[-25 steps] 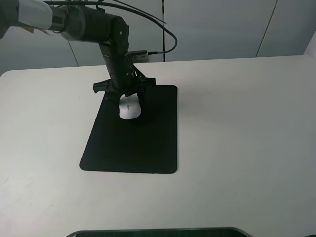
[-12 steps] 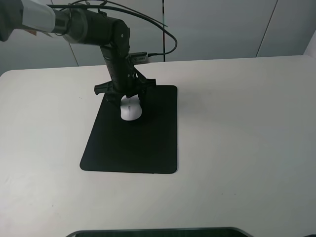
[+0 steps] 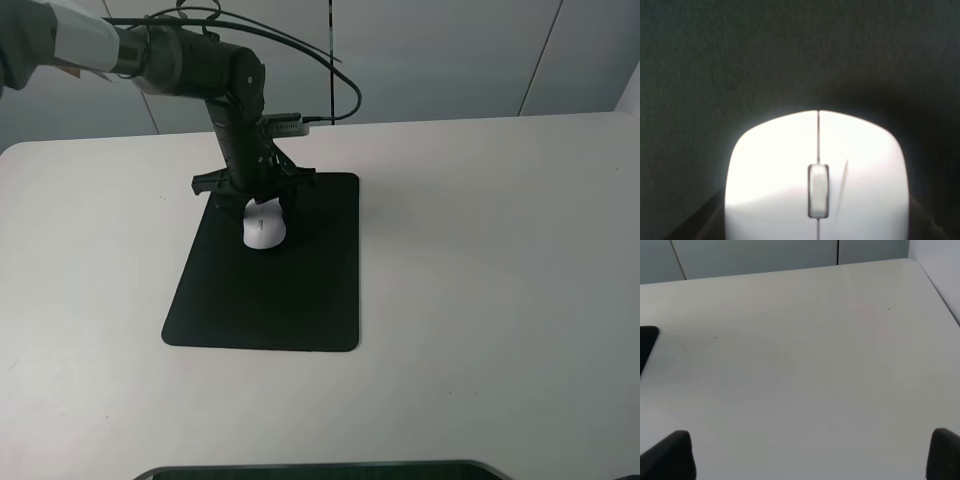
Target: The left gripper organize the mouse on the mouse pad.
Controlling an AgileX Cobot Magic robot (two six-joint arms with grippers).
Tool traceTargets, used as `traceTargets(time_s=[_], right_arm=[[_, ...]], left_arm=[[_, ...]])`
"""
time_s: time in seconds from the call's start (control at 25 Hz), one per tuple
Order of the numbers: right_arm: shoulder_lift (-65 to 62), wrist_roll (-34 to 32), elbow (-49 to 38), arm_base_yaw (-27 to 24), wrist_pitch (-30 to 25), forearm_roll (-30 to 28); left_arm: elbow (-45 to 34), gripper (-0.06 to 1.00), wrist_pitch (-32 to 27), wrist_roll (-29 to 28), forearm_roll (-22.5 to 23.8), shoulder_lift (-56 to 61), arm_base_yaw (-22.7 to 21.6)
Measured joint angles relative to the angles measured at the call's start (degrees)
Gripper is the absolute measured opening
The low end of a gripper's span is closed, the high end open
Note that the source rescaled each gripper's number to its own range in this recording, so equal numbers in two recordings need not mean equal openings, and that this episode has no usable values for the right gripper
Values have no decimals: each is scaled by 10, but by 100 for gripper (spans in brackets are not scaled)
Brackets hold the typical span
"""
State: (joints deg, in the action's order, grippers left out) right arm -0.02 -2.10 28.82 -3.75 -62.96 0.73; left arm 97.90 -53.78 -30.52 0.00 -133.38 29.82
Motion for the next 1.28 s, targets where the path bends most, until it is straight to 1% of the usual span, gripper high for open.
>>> traceTargets(time_s=[0.24, 0.32, 0.36, 0.56, 0.6, 0.64, 0.76, 1.0, 1.28], right_arm=[[0, 0, 0, 0, 0, 0], [0, 0, 0, 0, 0, 0], [0, 0, 0, 0, 0, 0], [0, 0, 0, 0, 0, 0], [0, 0, 0, 0, 0, 0], [0, 0, 0, 0, 0, 0], [0, 0, 0, 0, 0, 0], [0, -1, 0, 0, 0, 0], [0, -1, 0, 0, 0, 0]], left_arm=[[0, 28, 0, 29, 0, 0, 0], [0, 38, 0, 33, 0, 0, 0], [0, 44, 0, 36, 0, 0, 0], [0, 82, -1, 61, -3, 0, 3], [0, 87, -2, 69, -4, 0, 4], [0, 89, -5, 79, -8, 0, 5], [0, 90, -16, 102, -17, 10, 6], [0, 91, -41, 112, -18, 45, 7], [45, 91, -126, 112, 3, 79, 7]])
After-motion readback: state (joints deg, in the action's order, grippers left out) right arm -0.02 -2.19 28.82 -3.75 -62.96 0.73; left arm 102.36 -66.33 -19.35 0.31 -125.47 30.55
